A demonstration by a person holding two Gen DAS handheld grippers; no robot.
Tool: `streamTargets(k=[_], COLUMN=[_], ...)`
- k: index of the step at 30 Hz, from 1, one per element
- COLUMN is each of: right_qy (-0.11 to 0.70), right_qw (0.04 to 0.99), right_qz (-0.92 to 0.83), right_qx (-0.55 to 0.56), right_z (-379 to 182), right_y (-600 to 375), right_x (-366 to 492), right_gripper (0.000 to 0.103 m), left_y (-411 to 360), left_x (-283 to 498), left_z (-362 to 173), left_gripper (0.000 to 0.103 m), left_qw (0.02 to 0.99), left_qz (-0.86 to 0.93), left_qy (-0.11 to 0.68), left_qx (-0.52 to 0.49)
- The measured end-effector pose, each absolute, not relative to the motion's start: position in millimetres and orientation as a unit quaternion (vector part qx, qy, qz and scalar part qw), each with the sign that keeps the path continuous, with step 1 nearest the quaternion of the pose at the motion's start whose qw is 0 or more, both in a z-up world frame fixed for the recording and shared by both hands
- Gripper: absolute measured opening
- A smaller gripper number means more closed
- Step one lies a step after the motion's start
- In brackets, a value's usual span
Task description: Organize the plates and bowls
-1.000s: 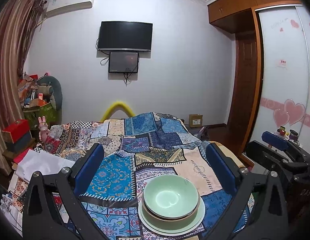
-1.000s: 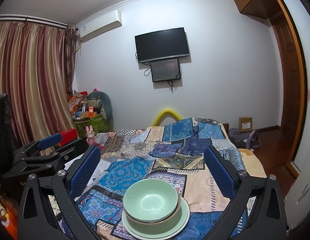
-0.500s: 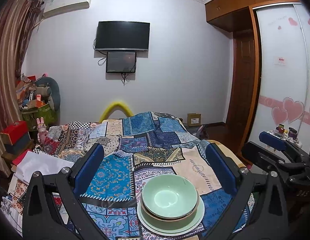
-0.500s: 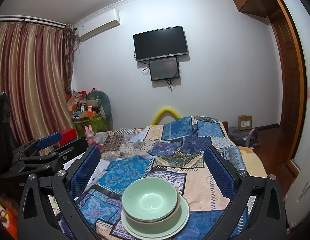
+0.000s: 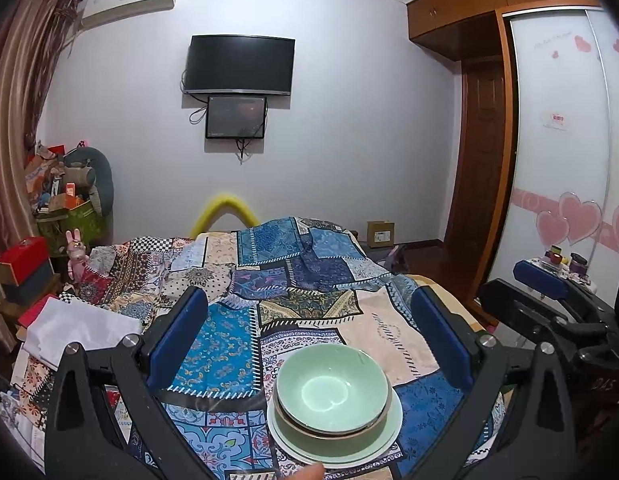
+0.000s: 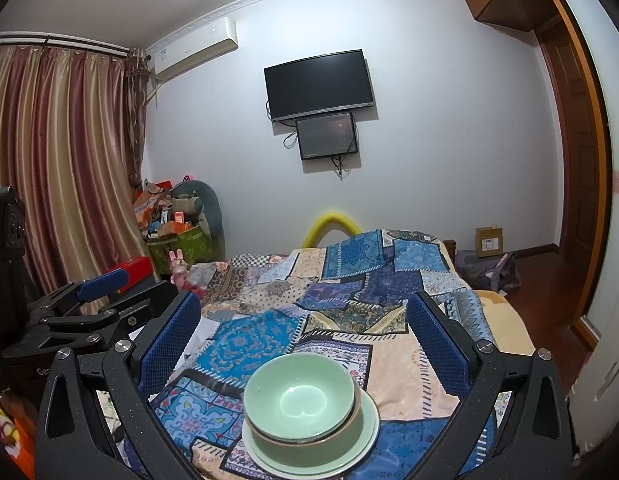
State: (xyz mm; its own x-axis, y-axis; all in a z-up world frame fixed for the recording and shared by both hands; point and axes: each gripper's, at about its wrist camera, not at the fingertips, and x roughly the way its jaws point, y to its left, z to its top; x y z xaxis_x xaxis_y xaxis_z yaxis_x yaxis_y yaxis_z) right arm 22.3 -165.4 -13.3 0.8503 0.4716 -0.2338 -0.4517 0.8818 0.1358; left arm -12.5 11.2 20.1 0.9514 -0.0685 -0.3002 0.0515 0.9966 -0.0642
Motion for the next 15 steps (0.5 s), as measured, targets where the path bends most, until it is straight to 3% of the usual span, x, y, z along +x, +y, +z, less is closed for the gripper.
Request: streamTargets(k=[15], right_qy=[0.134], right_qw=[0.960], right_qz=[0.241], right_qx=[0.036], right_z=[-15.9], right_y=[-166.2], right_x=[23.4], right_gripper=[0.103], left_y=[10.9], left_x=[-13.7], left_z=[18.7], left_gripper=[0.103], left_qw=[0.988], left_qz=[-0.026], left_qy=[0.148], left_qx=[-0.029])
